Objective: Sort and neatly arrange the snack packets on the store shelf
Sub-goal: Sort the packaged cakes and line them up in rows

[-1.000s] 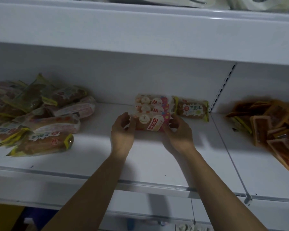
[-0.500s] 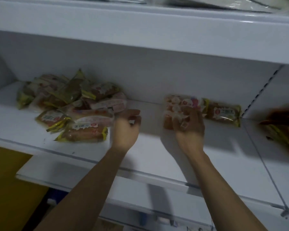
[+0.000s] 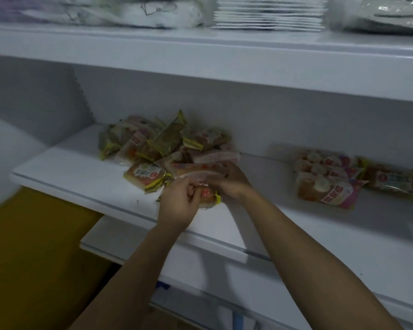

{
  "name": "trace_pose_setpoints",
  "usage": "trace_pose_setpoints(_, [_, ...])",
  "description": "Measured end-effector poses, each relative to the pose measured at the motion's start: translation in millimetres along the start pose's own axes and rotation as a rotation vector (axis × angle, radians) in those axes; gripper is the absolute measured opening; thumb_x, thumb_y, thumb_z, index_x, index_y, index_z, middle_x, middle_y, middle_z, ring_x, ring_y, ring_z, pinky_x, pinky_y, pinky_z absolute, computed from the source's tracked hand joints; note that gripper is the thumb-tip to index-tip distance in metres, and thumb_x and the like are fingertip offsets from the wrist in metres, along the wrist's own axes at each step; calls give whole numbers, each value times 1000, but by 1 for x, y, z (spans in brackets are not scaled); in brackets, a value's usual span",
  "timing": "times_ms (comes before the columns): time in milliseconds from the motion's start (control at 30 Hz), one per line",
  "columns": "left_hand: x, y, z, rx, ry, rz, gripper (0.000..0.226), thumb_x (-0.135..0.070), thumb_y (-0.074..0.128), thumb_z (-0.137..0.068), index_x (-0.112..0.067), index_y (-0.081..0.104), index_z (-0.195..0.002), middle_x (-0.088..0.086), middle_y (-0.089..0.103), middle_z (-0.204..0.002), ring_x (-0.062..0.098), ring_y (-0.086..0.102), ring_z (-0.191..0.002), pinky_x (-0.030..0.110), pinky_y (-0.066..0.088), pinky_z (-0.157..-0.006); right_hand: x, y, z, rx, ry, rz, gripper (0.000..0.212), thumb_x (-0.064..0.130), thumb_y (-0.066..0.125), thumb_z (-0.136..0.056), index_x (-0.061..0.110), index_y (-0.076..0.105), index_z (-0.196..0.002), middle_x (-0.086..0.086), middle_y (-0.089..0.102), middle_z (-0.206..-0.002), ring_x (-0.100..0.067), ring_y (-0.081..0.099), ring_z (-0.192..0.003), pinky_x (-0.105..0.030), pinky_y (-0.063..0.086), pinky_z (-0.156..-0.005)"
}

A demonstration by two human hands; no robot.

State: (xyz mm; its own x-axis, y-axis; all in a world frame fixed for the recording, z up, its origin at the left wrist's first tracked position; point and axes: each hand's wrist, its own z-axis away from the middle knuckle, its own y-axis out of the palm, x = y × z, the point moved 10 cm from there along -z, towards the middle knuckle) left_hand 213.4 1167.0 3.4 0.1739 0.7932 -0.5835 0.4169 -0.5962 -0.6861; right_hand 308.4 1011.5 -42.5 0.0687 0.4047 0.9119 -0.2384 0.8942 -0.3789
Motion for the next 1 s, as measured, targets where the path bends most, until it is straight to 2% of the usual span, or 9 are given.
trace_pose_setpoints(100, [3, 4, -3, 14, 6, -34, 5, -21, 68, -90, -16, 66, -89, -3, 59, -76, 18, 55, -72, 39, 50, -65, -1, -6, 0, -48, -23, 27, 67, 37, 85, -80, 20, 53, -136, 4, 60, -124, -19, 60, -112, -38, 55, -97])
trace_pose_setpoints(233, [0, 7, -2, 19, 20, -61, 7, -17, 65, -92, -14, 69, -96, 2, 64, -88, 23, 60, -82, 34, 46, -67, -6, -35, 12, -306, -113, -85, 10, 32, 64, -98, 23, 64, -104, 2, 71, -106, -24, 69, -98, -38, 57, -82])
trace_pose_setpoints(400, [-6, -1, -6, -23, -19, -53, 10, -21, 60, -95, -14, 67, -97, 5, 65, -89, 27, 63, -83, 36, 47, -68, -15, -76, 49, -493, -111, -376, 21, 28, 64, -101, 20, 52, -86, -1, 66, -94, -20, 67, -83, -38, 59, -68])
trace_pose_setpoints(467, [-12, -4, -8, -30, -107, 149, 28, -36, 50, -103, -14, 67, -103, 5, 69, -87, 29, 65, -83, 37, 49, -71, -11, -89, 63, -514, -169, -424, 16, 24, 63, -102, 21, 53, -89, 0, 66, -96, -16, 68, -87, -35, 60, -71])
trace_pose_setpoints(600, [-36, 49, 1, 253, -732, 1034, 57, -70, 35, -99, -22, 62, -116, 8, 76, -95, 33, 73, -90, 49, 56, -90, -2, -119, 100, -551, -292, -438, 11, 10, 65, -100, 15, 59, -92, -10, 69, -97, -22, 68, -92, -35, 61, -79])
trace_pose_setpoints(667, [-64, 71, 1, 371, -805, 1264, 43, -62, 44, -100, -24, 62, -110, 9, 73, -104, 29, 71, -95, 41, 56, -86, -5, -136, 121, -563, -324, -405, 13, 5, 65, -98, 15, 62, -91, -13, 70, -100, -28, 69, -98, -36, 58, -87])
trace_pose_setpoints(800, [-96, 101, 7, 471, -709, 1308, 25, -22, 65, -97, -13, 66, -120, 13, 75, -112, 24, 72, -94, 35, 58, -74, -30, -169, 154, -567, -272, -477, 33, -17, 56, -86, 13, 69, -93, -6, 75, -113, -29, 67, -112, -32, 54, -92])
trace_pose_setpoints(900, [-123, 115, 12, 511, -619, 1336, 16, -4, 60, -97, -12, 68, -108, 9, 77, -95, 19, 72, -80, 29, 54, -63, -48, -197, 171, -570, -254, -689, 31, -12, 47, -75, 9, 69, -80, -5, 76, -103, -27, 71, -97, -31, 56, -75])
trace_pose_setpoints(1000, [-145, 131, 14, 543, -566, 1361, 30, 4, 60, -93, -12, 65, -118, 13, 76, -108, 25, 74, -91, 37, 58, -77, -58, -222, 182, -584, -243, -776, 17, -2, 59, -86, 6, 64, -101, -9, 75, -92, -22, 73, -83, -45, 59, -77])
